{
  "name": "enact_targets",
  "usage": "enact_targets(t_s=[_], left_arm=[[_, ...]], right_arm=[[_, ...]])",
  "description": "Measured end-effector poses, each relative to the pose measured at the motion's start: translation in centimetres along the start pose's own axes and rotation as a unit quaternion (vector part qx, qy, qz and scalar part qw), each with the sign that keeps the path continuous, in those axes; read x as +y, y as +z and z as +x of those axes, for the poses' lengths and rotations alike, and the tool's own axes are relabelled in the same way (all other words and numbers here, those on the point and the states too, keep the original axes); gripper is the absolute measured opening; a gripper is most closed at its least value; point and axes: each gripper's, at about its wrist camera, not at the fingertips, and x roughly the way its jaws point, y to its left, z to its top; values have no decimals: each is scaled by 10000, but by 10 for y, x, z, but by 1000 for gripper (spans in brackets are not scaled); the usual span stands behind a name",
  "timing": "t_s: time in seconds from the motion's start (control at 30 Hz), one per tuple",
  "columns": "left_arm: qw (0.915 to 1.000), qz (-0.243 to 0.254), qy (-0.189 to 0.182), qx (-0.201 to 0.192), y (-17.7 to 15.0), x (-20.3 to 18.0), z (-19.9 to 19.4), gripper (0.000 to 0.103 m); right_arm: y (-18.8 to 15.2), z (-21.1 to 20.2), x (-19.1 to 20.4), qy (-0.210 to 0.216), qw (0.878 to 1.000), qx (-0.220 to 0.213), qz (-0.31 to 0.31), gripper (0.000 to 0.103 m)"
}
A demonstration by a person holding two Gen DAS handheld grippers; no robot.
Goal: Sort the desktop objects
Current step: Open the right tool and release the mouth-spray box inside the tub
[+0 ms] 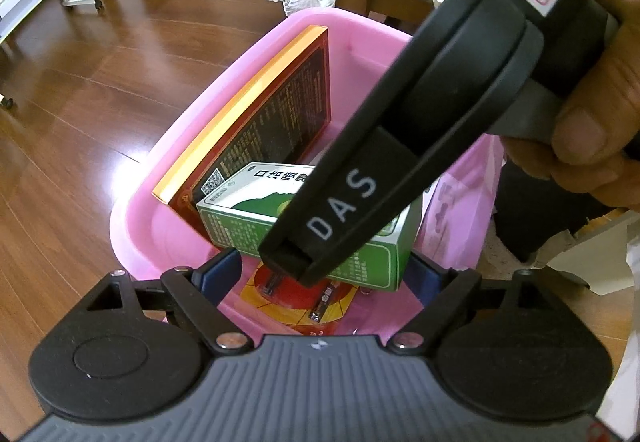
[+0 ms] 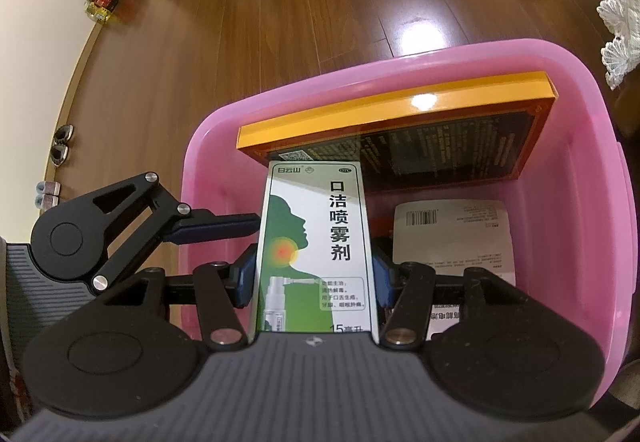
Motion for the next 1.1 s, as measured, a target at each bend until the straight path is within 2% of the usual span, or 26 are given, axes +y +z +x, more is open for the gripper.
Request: enact_targets(t_s=[0.2,0.6,0.8,1.1], left_arm=[[10000,55,-18,50,-1,-5,-6,87],[9994,246,218,48,-4,-17,-37,87],[9967,479,553,349,-1,-28,-51,87],[9898,828,781,854,-7,-29,-53,87]], right_arm=[[-4,1,12,-136,9999,-20,8,52],[-4,20,26,-215,9997,66,34,52],[-2,29,30,-241,9997,84,66,52],[5,44,33,-187,9998,82,85,52]])
